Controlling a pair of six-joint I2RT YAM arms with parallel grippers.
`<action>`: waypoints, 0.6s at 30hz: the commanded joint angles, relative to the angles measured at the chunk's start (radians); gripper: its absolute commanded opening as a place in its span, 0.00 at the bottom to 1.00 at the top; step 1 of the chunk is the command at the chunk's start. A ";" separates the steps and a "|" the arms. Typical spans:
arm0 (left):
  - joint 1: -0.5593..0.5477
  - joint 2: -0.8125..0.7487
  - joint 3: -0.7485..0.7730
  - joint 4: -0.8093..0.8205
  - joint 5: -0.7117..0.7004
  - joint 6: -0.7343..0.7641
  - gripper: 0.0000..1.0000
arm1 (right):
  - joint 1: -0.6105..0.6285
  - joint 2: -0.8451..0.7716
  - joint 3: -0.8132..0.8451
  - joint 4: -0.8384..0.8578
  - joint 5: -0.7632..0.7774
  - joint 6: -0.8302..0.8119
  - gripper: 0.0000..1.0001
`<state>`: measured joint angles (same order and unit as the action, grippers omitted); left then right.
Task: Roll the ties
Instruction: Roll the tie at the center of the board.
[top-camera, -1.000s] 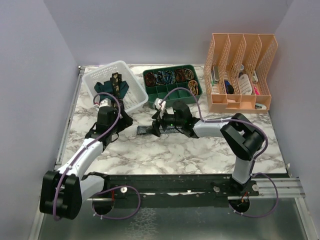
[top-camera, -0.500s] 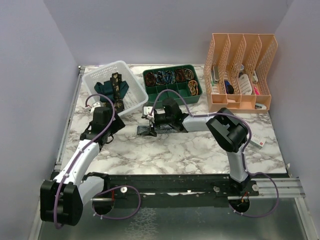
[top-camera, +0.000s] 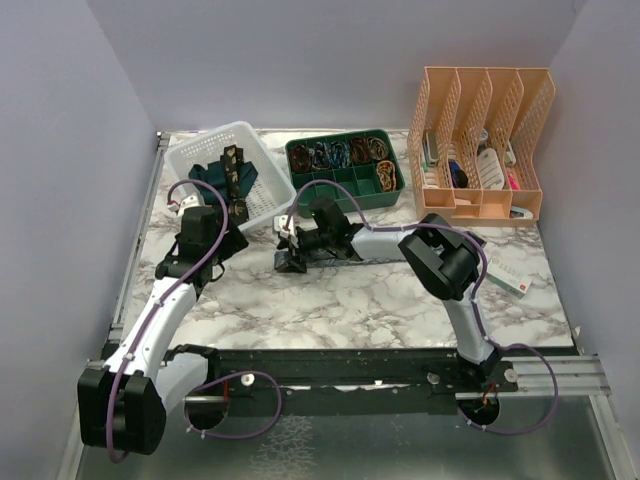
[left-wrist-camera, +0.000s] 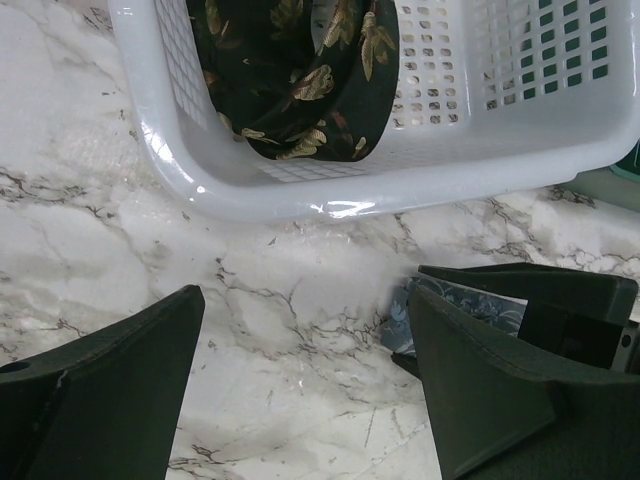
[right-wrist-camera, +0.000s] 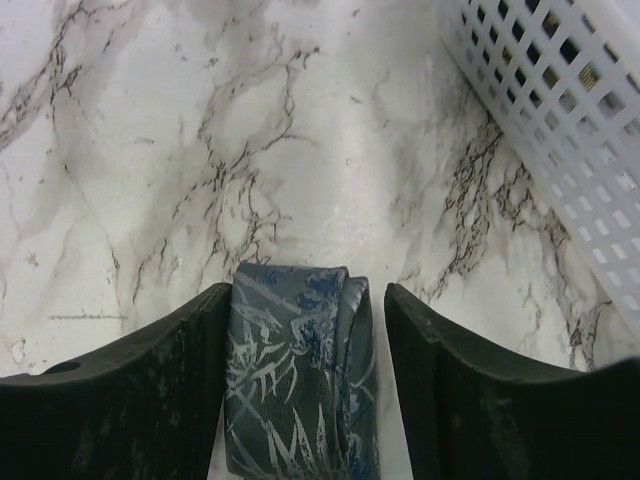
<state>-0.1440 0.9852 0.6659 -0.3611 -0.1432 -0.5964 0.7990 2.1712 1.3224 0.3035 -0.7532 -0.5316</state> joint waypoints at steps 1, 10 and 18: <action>0.007 0.002 0.039 -0.023 -0.005 0.022 0.84 | 0.007 0.022 -0.016 -0.070 0.012 0.017 0.65; 0.011 0.016 0.028 -0.004 0.000 0.027 0.84 | 0.034 0.050 -0.014 -0.078 0.046 -0.005 0.52; 0.012 0.019 -0.017 0.009 0.051 0.001 0.84 | 0.042 0.051 -0.023 0.008 0.070 0.052 0.39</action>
<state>-0.1383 1.0065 0.6773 -0.3607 -0.1375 -0.5800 0.8322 2.1834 1.3045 0.2871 -0.7223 -0.5007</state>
